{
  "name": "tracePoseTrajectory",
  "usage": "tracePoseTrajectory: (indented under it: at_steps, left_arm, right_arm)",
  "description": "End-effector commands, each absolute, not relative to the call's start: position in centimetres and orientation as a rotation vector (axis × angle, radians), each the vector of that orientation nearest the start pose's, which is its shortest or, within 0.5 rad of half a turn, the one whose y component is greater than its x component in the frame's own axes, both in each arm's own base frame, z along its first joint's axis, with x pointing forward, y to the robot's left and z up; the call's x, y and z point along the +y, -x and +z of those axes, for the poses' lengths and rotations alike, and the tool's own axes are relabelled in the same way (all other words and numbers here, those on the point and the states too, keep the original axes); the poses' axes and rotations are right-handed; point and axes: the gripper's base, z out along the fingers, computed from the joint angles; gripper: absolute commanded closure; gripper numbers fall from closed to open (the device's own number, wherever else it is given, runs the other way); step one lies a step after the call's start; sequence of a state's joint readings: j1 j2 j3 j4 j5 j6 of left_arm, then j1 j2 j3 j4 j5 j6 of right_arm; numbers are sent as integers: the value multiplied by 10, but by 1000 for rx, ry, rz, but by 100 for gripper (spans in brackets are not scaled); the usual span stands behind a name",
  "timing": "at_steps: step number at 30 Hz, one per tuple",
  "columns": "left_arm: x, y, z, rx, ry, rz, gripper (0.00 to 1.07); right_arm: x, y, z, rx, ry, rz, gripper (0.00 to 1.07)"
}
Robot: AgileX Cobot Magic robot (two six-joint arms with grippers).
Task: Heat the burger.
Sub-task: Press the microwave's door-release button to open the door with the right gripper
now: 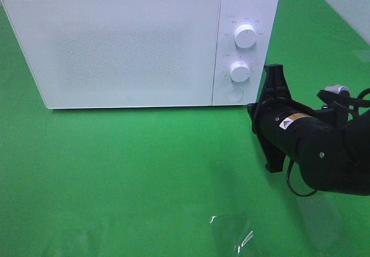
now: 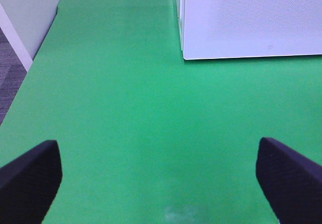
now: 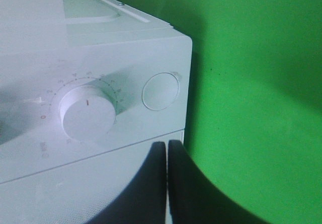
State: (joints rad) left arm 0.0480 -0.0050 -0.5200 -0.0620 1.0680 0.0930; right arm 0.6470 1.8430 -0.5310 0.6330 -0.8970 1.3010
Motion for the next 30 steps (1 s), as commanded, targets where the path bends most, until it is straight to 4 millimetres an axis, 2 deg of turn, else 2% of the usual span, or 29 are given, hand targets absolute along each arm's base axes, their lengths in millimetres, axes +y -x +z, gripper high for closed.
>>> tracePoseTrajectory:
  at_steps: [1, 9, 18, 30]
  left_arm:
    - [-5, 11, 281, 2014, -46, 20, 9]
    - [-5, 11, 281, 2014, -46, 20, 9]
    - [-5, 11, 281, 2014, -46, 20, 9]
    - [-5, 11, 281, 2014, -46, 20, 9]
  right_arm:
    - [143, -273, 119, 1598, -1380, 1082, 107]
    - [146, -289, 113, 1592, -1390, 1085, 107]
    - [157, -306, 100, 1584, -1421, 1096, 107]
    - [154, -331, 95, 1540, -1451, 1093, 107]
